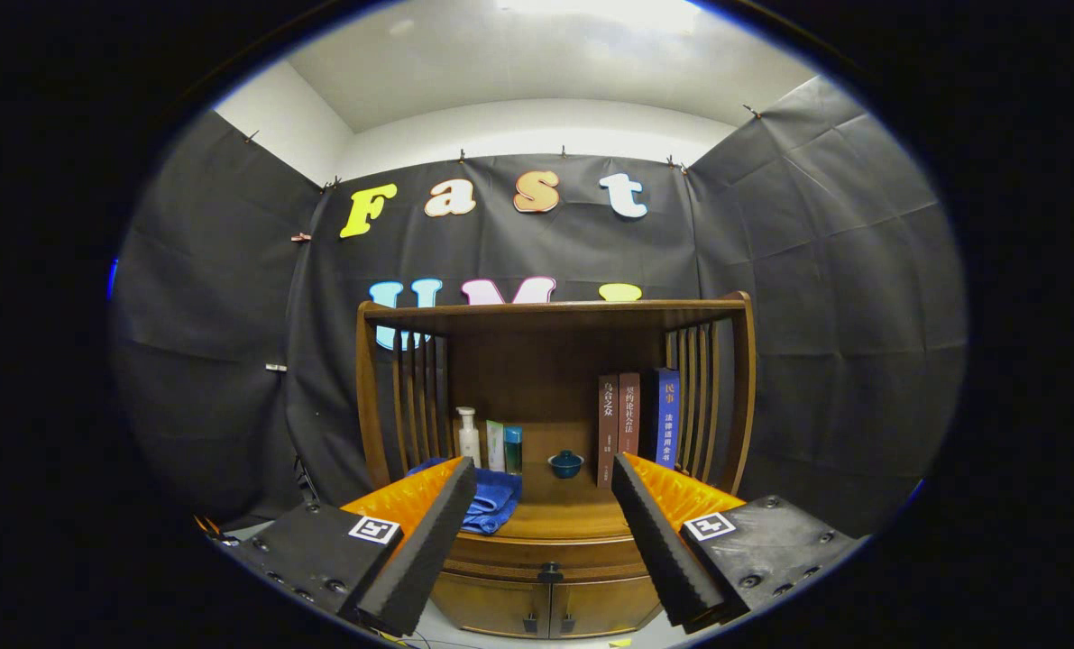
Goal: Pull open the drawer, take out the items inside it, and place them on the countertop above the cabinet.
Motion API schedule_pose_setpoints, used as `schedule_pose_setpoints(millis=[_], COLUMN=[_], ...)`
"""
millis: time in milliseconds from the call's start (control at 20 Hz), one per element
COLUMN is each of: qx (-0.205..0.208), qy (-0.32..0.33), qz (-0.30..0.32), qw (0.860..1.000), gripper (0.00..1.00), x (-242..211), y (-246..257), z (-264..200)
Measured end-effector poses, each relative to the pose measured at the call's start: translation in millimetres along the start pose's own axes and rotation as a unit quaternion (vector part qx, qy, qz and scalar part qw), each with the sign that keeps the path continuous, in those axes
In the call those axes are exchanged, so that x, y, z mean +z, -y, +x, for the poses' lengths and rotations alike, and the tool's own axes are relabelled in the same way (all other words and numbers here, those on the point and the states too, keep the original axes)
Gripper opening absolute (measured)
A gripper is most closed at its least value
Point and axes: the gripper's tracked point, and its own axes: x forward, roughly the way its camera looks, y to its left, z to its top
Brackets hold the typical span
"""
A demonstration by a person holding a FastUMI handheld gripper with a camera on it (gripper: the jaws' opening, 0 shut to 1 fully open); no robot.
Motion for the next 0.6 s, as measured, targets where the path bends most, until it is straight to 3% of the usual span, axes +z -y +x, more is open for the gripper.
schedule_pose_setpoints(millis=[600], qx=[0.001], qy=[-0.032], qz=[0.011], qw=[0.999], gripper=[0.99], x=[-37], y=[-1], z=[26])
